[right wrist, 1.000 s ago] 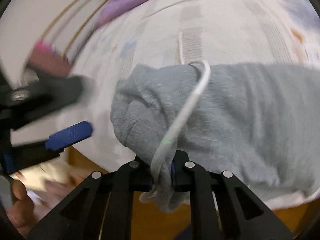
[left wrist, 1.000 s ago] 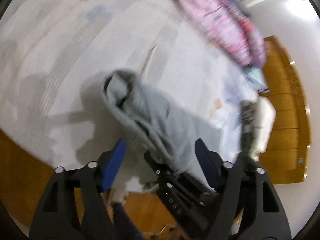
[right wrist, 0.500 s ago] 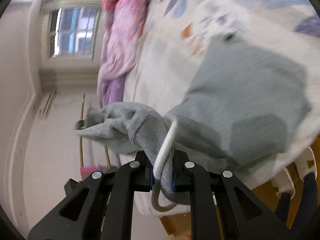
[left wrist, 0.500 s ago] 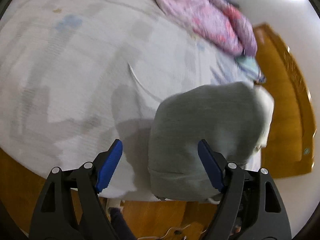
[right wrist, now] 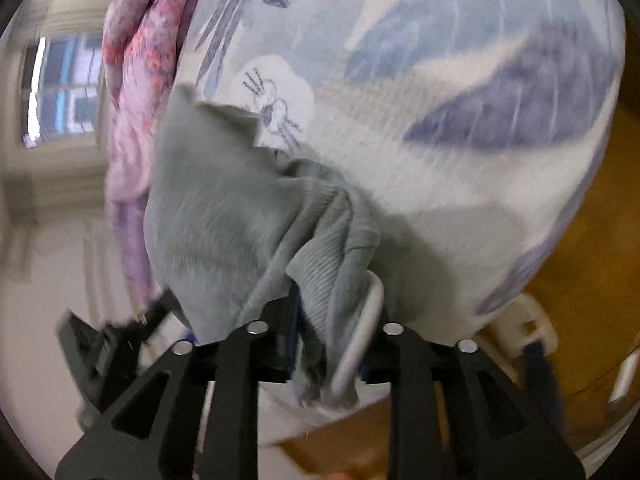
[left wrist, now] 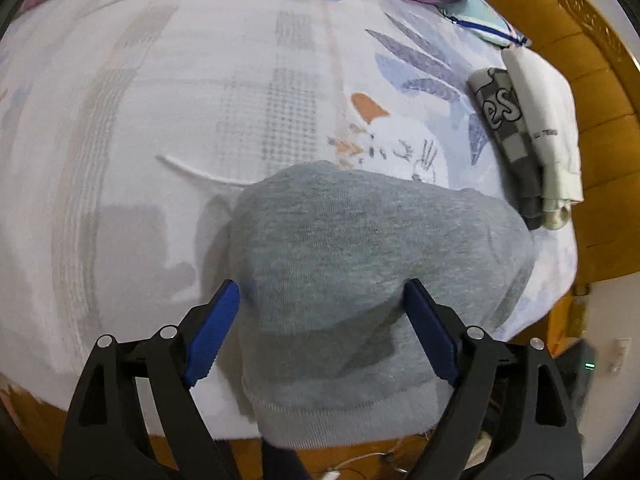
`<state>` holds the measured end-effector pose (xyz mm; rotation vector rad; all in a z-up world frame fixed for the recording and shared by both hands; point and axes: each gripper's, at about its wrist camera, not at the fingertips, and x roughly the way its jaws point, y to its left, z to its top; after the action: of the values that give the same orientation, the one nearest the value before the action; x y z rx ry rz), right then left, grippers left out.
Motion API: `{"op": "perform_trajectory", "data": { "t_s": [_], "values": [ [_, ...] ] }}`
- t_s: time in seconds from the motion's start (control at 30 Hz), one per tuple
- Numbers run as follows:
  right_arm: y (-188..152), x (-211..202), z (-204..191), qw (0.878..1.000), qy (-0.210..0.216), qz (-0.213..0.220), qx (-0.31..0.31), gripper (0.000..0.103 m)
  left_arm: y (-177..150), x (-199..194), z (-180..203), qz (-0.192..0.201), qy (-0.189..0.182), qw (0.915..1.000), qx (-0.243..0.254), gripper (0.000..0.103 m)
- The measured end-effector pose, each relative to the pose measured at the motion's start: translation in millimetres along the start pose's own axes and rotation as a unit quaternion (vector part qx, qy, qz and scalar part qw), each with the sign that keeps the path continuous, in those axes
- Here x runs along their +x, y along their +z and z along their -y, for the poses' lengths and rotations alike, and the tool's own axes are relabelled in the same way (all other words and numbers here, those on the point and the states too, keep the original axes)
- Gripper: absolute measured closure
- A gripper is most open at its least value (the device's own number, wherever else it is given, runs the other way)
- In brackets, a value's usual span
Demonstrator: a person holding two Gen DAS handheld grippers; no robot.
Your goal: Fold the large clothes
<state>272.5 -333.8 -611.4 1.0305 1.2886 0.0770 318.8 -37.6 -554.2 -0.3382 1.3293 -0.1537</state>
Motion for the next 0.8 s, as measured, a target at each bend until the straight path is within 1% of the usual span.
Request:
{"op": "perform_trajectory", "data": {
  "t_s": [0.07,0.1,0.13,0.2,0.23,0.27,0.3,0.33,0.37,0.43,0.47,0.5,0.57,0.6,0.67,0.73,0.8],
  "values": [
    [2.7,-8.3,-5.5,0.999,-0.03,-0.001,-0.027,0.076,4.7,8.7,-0.6,-0.006,0.011,0.9999,-0.011,0.016],
    [3.7,-15.7,-8.4,0.998,-0.053,0.001,-0.047,0.076,7.5,11.7,-2.8,-0.012,0.01,0.9997,-0.017,0.014],
    [5.4,-17.6,-7.6,0.996,-0.066,0.003,-0.058,0.076,9.9,16.3,-5.0,-0.015,0.012,0.9995,-0.024,0.013],
    [9.8,-25.6,-15.9,0.992,-0.087,0.019,-0.092,0.076,12.7,20.6,-3.7,-0.014,0.022,0.9995,-0.018,0.013],
    [10.6,-30.5,-25.6,0.988,-0.095,0.029,-0.121,0.076,14.1,22.6,-2.7,-0.014,0.026,0.9994,-0.016,0.013],
    [13.3,-29.7,-34.5,0.985,-0.089,0.038,-0.144,0.076,14.9,24.0,-1.8,-0.014,0.027,0.9994,-0.016,0.013],
    [14.4,-28.6,-45.7,0.982,-0.07,0.041,-0.172,0.076,16.2,25.5,-1.0,-0.014,0.029,0.9993,-0.017,0.012],
    [16.3,-21.9,-58.0,0.979,-0.051,0.035,-0.196,0.076,17.4,26.9,-1.3,-0.014,0.029,0.9993,-0.02,0.012],
    [16.5,-13.8,-64.9,0.976,-0.044,0.03,-0.211,0.076,17.7,26.7,-1.9,-0.015,0.029,0.9993,-0.021,0.012],
    [23.2,14.0,-76.9,0.972,-0.049,0.009,-0.229,0.076,19.3,29.0,-2.6,-0.015,0.029,0.9993,-0.021,0.011],
    [26.8,33.5,-78.4,0.969,-0.066,-0.003,-0.238,0.076,20.2,30.2,-2.9,-0.016,0.029,0.9993,-0.02,0.011],
    [30.5,54.3,-75.2,0.967,-0.082,-0.022,-0.24,0.076,21.8,31.8,-4.2,-0.018,0.026,0.9993,-0.021,0.011],
    [40.3,85.2,-72.2,0.966,-0.104,-0.046,-0.23,0.077,24.2,35.2,-5.6,-0.025,0.021,0.9992,-0.022,0.011],
    [43.6,96.7,-66.5,0.968,-0.108,-0.053,-0.222,0.077,25.7,38.7,-5.0,-0.033,0.017,0.9992,-0.018,0.011],
    [48.0,100.9,-61.4,0.971,-0.103,-0.057,-0.206,0.077,25.7,34.9,-1.8,-0.033,0.009,0.9994,-0.006,0.01],
    [48.8,99.4,-60.6,0.971,-0.105,-0.06,-0.204,0.076,22.2,24.2,-4.3,-0.025,-0.02,0.9995,-0.007,0.01],
    [49.6,100.8,-57.8,0.971,-0.104,-0.062,-0.206,0.076,10.5,4.1,-17.9,0.006,-0.042,0.9988,-0.024,0.01]
  ]
}}
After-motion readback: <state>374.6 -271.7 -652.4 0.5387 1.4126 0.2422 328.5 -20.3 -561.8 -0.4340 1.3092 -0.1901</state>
